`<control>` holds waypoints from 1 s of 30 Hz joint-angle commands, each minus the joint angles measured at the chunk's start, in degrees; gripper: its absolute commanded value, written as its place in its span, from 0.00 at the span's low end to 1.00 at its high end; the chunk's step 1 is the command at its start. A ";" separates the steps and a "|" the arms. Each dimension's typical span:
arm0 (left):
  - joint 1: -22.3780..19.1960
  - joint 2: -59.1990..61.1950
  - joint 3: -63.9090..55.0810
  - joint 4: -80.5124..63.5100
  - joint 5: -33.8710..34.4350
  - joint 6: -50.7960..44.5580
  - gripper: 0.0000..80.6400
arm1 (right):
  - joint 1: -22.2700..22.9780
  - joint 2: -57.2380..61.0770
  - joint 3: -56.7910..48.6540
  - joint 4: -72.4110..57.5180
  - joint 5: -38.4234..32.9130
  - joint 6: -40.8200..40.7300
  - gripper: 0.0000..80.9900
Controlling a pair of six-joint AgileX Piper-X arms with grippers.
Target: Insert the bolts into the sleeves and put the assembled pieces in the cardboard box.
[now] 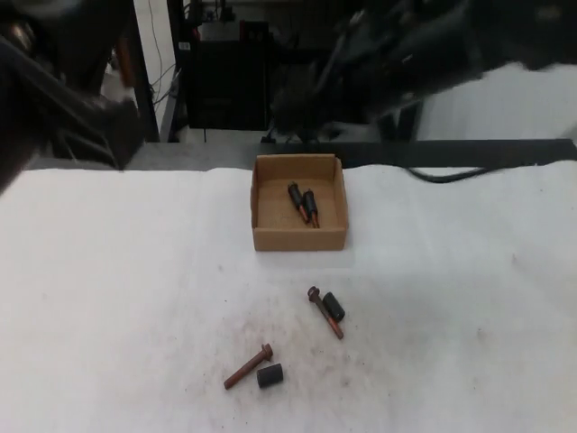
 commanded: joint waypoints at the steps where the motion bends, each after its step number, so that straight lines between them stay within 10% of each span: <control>1: 0.03 0.38 -0.37 -4.93 5.93 -4.23 0.00 | 0.14 -5.05 5.51 -4.51 -2.10 1.64 0.01; 6: 0.03 2.14 -0.37 -9.71 14.03 -11.75 0.00 | 0.14 -16.59 23.08 -13.24 -4.31 6.96 0.01; 15: 0.03 13.47 -0.37 -10.05 50.63 -20.51 0.00 | 9.64 -20.40 41.26 -52.24 -12.60 15.31 0.01; 30: 0.03 17.34 -0.37 -27.13 45.96 -20.51 0.00 | 12.55 -18.91 41.41 -59.34 -7.37 15.32 0.01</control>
